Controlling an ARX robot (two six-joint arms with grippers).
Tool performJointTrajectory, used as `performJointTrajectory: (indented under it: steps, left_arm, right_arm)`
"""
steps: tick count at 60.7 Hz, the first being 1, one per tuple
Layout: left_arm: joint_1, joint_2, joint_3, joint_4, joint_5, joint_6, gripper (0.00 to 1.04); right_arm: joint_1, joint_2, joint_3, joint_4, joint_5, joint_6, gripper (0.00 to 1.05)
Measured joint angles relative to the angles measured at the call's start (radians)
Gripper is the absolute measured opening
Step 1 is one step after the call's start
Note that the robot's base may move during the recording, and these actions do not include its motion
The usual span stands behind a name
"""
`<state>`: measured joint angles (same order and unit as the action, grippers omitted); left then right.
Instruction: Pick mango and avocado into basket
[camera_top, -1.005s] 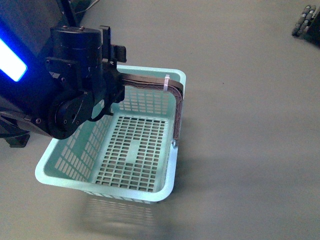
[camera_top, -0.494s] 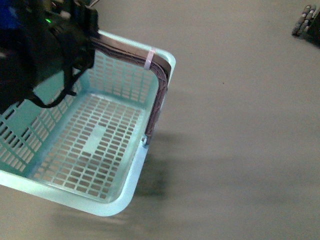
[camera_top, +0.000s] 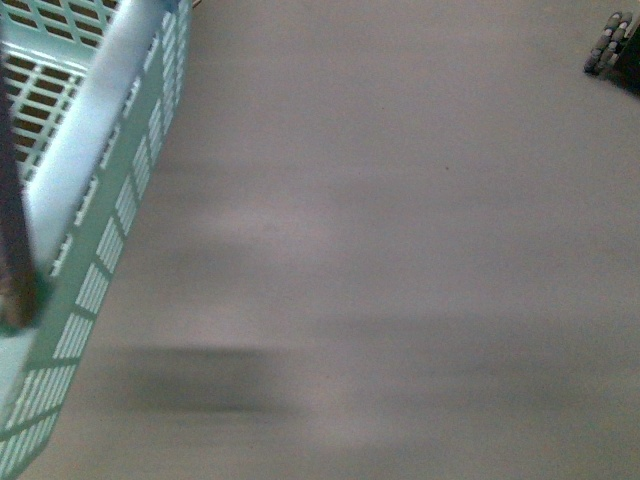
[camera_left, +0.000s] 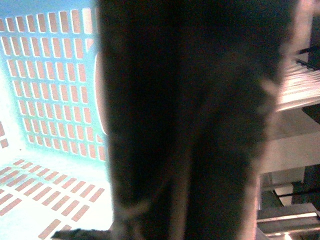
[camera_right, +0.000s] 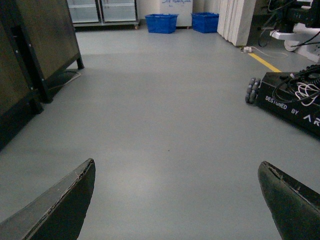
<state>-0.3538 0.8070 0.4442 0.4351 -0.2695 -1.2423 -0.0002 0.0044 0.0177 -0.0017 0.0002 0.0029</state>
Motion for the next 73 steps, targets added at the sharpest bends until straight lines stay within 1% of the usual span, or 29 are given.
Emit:
performJointTrajectory:
  steps: [6, 73]
  left_arm:
    - [-0.002, -0.053, -0.003, -0.010, -0.005, 0.007, 0.12]
    - [-0.003, -0.046, -0.008, -0.016, -0.003, 0.013, 0.12]
  right_arm:
    - [0.000, 0.000, 0.000, 0.000, 0.000, 0.000, 0.96]
    - [0.000, 0.000, 0.000, 0.000, 0.000, 0.000, 0.96]
